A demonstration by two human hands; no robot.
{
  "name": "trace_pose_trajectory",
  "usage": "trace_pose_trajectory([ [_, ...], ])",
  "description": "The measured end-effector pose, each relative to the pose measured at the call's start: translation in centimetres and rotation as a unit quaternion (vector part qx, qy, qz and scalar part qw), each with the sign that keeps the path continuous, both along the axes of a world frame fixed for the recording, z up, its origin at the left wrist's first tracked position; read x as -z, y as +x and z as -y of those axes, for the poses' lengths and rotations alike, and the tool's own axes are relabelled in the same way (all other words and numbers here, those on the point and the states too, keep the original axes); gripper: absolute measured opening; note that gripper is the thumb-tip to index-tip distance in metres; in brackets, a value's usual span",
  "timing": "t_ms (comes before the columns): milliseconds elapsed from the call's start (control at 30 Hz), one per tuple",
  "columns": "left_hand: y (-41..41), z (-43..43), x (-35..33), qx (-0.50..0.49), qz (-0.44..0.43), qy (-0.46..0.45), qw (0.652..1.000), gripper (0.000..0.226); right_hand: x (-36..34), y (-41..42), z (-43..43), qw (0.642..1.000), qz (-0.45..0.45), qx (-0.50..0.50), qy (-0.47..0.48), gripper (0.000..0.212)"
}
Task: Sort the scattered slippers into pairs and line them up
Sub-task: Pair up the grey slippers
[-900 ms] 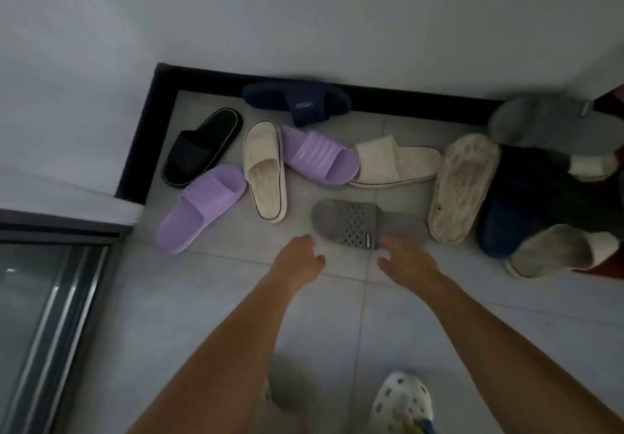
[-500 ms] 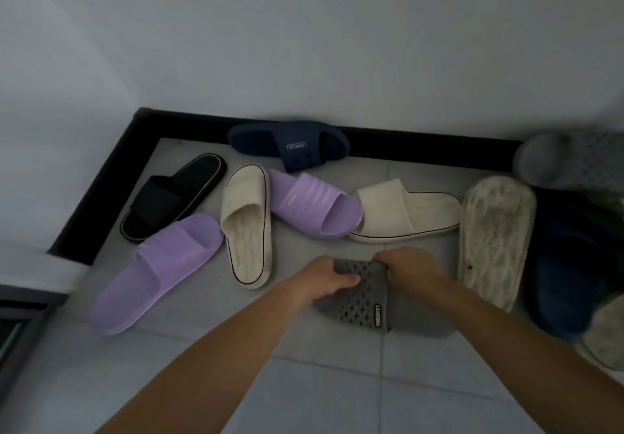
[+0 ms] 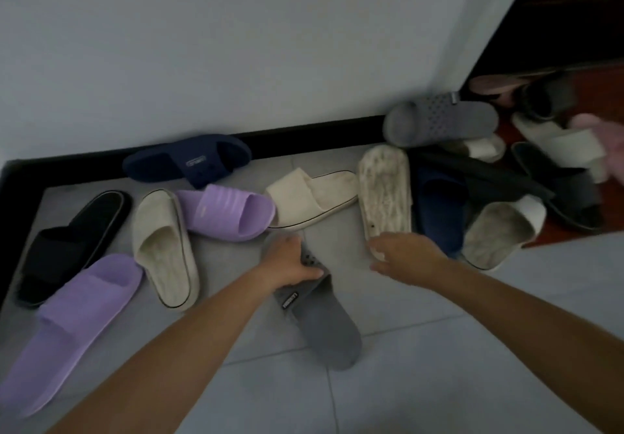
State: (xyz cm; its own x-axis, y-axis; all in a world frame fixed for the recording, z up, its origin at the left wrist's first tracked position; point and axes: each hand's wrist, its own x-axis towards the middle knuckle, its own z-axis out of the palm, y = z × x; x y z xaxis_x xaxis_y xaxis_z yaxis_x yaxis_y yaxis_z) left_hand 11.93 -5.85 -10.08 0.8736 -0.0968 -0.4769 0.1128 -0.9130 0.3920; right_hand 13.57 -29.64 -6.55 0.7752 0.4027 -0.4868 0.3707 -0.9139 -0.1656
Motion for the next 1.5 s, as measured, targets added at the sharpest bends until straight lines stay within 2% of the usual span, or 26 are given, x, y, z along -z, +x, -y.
trace_pose_trajectory([
  [133, -0.2, 1.4, -0.1, 0.007, 0.014, -0.002, 1.000, 0.079, -1.7, 2.5, 3.2, 0.986, 0.045, 0.151, 0.048, 0.045],
  [267, -0.2, 1.8, 0.9, 0.006, -0.007, -0.011, 1.000, 0.108, -2.0, 6.7, 4.6, 0.969, 0.112, 0.206, 0.082, 0.040],
  [400, -0.4, 1.6, 1.1, 0.005, 0.008, 0.009, 1.000, 0.114, -2.4, 12.8, 5.6, 0.924, 0.190, 0.301, 0.138, 0.055],
  [467, -1.0, 1.5, 1.3, -0.015, -0.001, 0.038, 0.999, 0.113, -2.3, 16.1, 6.5, 0.903, 0.210, 0.349, 0.135, 0.062],
  [500, -1.3, 1.5, 1.4, -0.033, -0.009, 0.048, 0.998, 0.112, -2.1, 17.6, 7.0, 0.903, 0.211, 0.354, 0.118, 0.063],
  [633, -2.3, 1.7, 1.8, -0.094, -0.025, 0.037, 0.995, 0.108, -0.5, 21.0, 8.0, 0.948, 0.159, 0.263, 0.083, 0.061],
  [733, -2.5, 1.9, 1.9, -0.111, 0.002, 0.024, 0.994, 0.102, 0.8, 21.2, 8.8, 0.925, 0.171, 0.338, -0.008, 0.069],
  [833, -2.4, 1.9, 1.8, -0.116, 0.002, 0.022, 0.993, 0.098, 1.1, 20.8, 9.2, 0.917, 0.113, 0.382, 0.031, 0.061],
  [933, -2.1, 1.6, 1.3, -0.107, -0.004, 0.024, 0.994, 0.096, 0.6, 19.5, 8.1, 0.927, 0.154, 0.341, 0.034, 0.053],
  [1033, -1.8, 0.7, 0.5, -0.086, -0.022, 0.032, 0.996, 0.088, -1.5, 17.2, 5.6, 0.882, 0.254, 0.358, 0.170, 0.037],
  [1100, -2.0, -0.1, -0.1, -0.090, -0.024, 0.031, 0.995, 0.077, -3.2, 15.7, 3.6, 0.837, 0.271, 0.382, 0.283, 0.032],
  [1167, -2.6, -0.9, -0.6, -0.097, -0.028, 0.035, 0.994, 0.077, -4.4, 13.8, 1.4, 0.794, 0.204, 0.427, 0.382, 0.028],
  [1267, -4.1, -2.2, -1.4, -0.064, -0.033, 0.059, 0.996, 0.080, -4.1, 8.7, -3.0, 0.696, -0.029, 0.503, 0.511, 0.018],
  [1300, -4.5, -2.7, -1.6, -0.049, -0.030, 0.067, 0.996, 0.081, -3.3, 6.5, -4.4, 0.685, -0.080, 0.507, 0.517, 0.019],
  [1333, -4.9, -3.2, -1.8, -0.034, -0.024, 0.074, 0.996, 0.082, -2.4, 4.3, -5.6, 0.700, -0.101, 0.499, 0.501, 0.021],
  [1433, -5.9, -4.3, -2.2, 0.007, -0.002, 0.087, 0.996, 0.085, 0.1, -2.2, -8.3, 0.799, -0.076, 0.437, 0.405, 0.032],
  [1500, -6.5, -4.8, -2.1, 0.025, -0.012, 0.086, 0.996, 0.087, 1.3, -5.5, -9.2, 0.839, -0.070, 0.399, 0.362, 0.037],
])
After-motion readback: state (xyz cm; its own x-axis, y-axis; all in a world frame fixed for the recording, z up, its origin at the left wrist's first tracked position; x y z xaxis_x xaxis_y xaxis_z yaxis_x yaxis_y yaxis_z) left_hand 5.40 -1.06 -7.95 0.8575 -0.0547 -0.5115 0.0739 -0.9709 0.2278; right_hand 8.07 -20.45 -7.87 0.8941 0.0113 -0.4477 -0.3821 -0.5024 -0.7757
